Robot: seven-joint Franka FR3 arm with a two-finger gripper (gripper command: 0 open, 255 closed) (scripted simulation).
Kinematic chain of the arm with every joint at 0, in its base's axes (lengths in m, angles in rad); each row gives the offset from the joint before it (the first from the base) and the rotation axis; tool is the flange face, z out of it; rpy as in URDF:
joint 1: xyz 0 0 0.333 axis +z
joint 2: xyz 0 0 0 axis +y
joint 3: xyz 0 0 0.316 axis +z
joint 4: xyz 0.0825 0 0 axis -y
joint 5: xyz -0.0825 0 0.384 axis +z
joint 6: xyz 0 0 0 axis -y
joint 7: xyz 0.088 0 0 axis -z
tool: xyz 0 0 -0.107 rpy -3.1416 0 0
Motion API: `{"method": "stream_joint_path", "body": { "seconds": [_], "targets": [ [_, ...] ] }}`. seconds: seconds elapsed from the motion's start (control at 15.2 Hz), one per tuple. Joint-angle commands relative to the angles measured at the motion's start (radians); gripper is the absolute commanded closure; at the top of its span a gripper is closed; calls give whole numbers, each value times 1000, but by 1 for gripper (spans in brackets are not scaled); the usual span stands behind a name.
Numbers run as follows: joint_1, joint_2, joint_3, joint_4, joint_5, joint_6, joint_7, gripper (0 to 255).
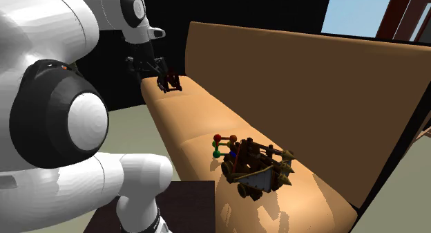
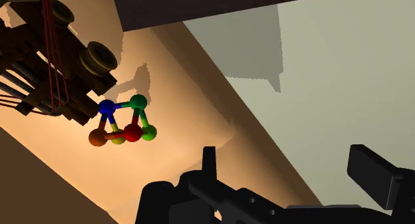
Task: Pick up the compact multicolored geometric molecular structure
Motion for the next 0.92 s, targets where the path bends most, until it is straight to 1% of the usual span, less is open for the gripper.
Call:
{"method": "stream_joint_path", "body": {
  "seconds": [0.0,0.4,0.86],
  "targets": [
    [0,0,0,0,0,0,0,0],
    [-52,142,-52,-28,-30,131,13,0],
    [-107,336,-114,-20,-55,272,27,0]
  ]
}}
